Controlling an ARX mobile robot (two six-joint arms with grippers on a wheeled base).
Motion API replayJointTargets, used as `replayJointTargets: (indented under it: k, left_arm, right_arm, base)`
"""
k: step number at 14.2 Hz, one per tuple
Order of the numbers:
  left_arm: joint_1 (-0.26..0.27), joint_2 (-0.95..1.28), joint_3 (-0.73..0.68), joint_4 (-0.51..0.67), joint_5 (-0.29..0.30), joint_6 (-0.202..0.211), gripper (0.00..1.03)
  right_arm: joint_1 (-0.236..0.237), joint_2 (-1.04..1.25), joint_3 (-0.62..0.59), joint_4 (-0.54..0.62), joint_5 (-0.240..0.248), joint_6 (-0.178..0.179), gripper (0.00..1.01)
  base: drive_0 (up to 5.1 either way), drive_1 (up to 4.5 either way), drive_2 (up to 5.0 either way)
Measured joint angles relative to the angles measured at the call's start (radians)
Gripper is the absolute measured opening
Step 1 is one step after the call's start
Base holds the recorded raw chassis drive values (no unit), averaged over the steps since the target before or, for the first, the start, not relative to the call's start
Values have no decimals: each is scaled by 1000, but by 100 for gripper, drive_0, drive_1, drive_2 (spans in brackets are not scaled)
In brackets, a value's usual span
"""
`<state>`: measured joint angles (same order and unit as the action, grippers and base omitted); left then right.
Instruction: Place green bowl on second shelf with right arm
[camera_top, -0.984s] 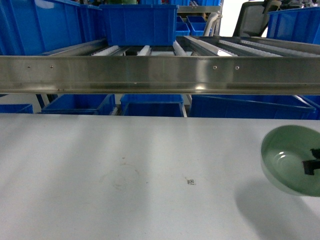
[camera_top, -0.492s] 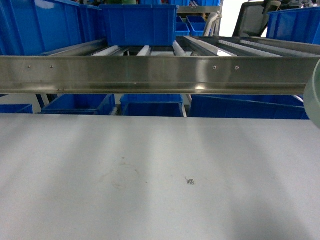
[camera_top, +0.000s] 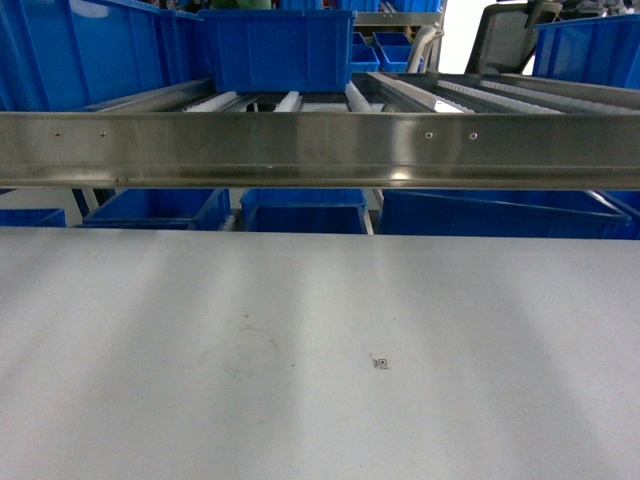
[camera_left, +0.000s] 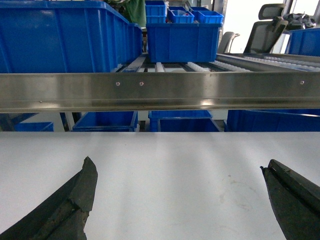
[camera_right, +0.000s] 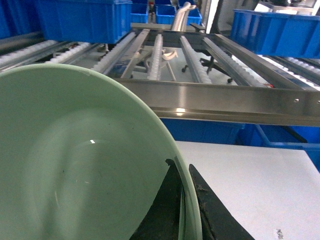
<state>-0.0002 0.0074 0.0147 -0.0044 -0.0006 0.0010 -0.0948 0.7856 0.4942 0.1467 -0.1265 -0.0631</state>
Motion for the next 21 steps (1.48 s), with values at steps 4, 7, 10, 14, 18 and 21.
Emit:
replayJointTargets:
  k: [4, 7, 10, 14, 18, 21]
  left_arm:
    - [0, 0, 0, 5, 3, 0, 98]
    - [0, 0, 0, -1, 0, 0, 98]
    - [0, 0, 0, -1, 0, 0, 98]
    - [0, 0, 0, 0, 0, 0, 98]
    - [0, 0, 0, 2, 0, 0, 98]
    - [0, 0, 0, -1, 0, 0, 98]
  right_arm:
    - [3, -3, -2, -1, -4, 0, 2]
    - [3, -3, -2, 1, -5, 0, 2]
    - [4, -1, -5, -3, -6, 0, 2]
    - [3, -1, -7, -4, -5, 0, 2]
    - [3, -3, -8, 1, -5, 0, 2]
    - [3, -2, -8, 0, -5, 0, 2]
  base:
    - [-231, 197, 32]
    - [-465, 391, 68]
    - [-481, 302, 157]
    - [-486, 148, 337]
    - [-491, 244, 244]
    - [-498, 243, 243]
